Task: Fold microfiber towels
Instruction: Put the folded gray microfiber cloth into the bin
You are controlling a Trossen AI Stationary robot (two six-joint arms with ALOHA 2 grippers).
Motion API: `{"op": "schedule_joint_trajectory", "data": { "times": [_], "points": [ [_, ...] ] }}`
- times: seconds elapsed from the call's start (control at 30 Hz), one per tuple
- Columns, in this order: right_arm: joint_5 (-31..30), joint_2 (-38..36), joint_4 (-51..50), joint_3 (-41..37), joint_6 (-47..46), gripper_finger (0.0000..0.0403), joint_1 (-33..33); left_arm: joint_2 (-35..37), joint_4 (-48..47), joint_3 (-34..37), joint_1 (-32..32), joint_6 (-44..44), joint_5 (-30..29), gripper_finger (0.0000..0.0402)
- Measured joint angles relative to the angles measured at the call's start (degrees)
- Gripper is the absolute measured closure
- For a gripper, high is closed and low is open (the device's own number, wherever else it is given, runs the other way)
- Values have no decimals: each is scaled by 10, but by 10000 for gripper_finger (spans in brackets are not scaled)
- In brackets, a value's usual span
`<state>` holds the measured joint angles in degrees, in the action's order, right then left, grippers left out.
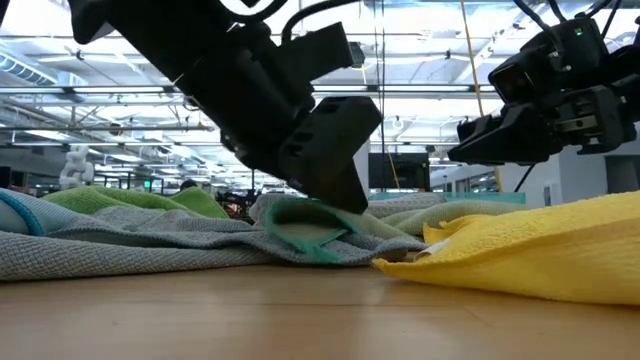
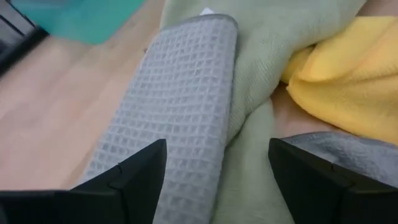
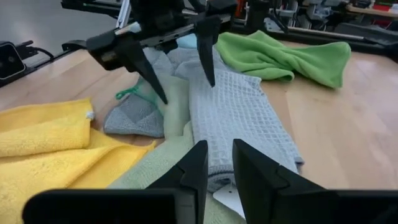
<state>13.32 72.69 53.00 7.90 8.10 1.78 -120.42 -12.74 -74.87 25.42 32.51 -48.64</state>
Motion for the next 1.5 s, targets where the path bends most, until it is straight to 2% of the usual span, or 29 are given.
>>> {"op": "schedule_joint_trajectory", "data": {
  "times": [0.1, 0.3, 0.57, 0.67, 0.87, 0.93, 1.07, 1.3, 1.5],
  "points": [
    [2, 0, 3, 0, -1, 334, 0, 0, -7, 0, -13, -15, 6, 121],
    [2, 0, -8, 0, 0, 334, 0, 0, -22, 0, -40, -3, 67, 122],
    [3, 0, -22, 0, 1, 334, 0, 18, -6, -42, -35, -56, 80, 122],
    [3, 0, -25, 0, 1, 334, 0, 16, -30, -46, -35, -52, 83, 122],
    [3, 0, -43, 0, -2, 334, 0, 16, -65, -46, -35, 9, 85, 122],
    [3, 0, -46, 0, -5, 334, 0, 25, -69, -45, -32, 10, 81, 122],
    [2, 0, -49, 0, -10, 334, 0, 53, -107, -47, -24, 70, 80, 124],
    [-44, 0, -46, 0, -18, 334, -16, 64, -194, -43, -5, 116, 68, 168],
    [-45, 0, -41, 0, -18, 334, -26, 61, -195, -19, 7, 165, 60, 197]
  ]
}}
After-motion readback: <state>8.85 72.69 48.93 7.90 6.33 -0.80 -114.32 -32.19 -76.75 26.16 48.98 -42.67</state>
